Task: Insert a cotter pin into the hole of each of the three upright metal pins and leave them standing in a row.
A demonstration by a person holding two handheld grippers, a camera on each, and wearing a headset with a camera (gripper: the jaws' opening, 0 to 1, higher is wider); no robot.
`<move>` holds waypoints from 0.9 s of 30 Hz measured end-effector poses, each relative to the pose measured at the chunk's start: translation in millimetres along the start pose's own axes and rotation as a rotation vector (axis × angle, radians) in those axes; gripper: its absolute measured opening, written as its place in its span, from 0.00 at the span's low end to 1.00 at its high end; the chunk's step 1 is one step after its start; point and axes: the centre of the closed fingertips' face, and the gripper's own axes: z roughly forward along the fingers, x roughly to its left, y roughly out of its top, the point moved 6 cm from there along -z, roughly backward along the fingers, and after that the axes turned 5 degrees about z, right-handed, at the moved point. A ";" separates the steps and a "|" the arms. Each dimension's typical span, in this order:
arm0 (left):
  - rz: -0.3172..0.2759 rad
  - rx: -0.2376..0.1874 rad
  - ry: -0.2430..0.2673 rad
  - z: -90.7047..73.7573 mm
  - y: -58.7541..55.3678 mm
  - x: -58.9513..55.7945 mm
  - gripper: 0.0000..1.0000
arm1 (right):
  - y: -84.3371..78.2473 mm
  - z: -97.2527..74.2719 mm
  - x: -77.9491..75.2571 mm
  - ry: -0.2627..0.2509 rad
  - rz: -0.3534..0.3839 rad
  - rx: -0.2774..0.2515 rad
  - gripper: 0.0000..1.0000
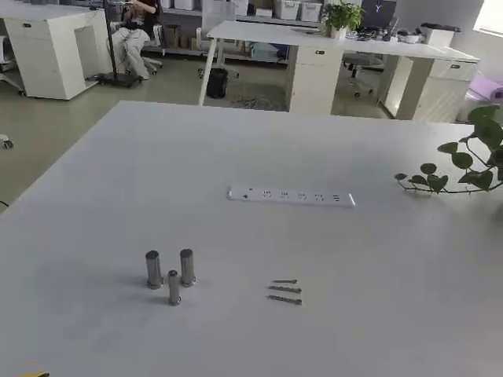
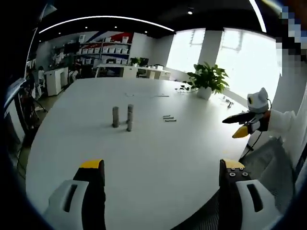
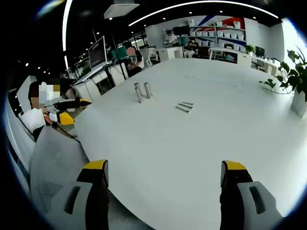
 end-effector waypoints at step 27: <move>0.032 0.025 -0.032 0.9 -2.8 -15.5 0.99 | -0.5 6.4 5.5 0.044 -0.009 0.011 0.96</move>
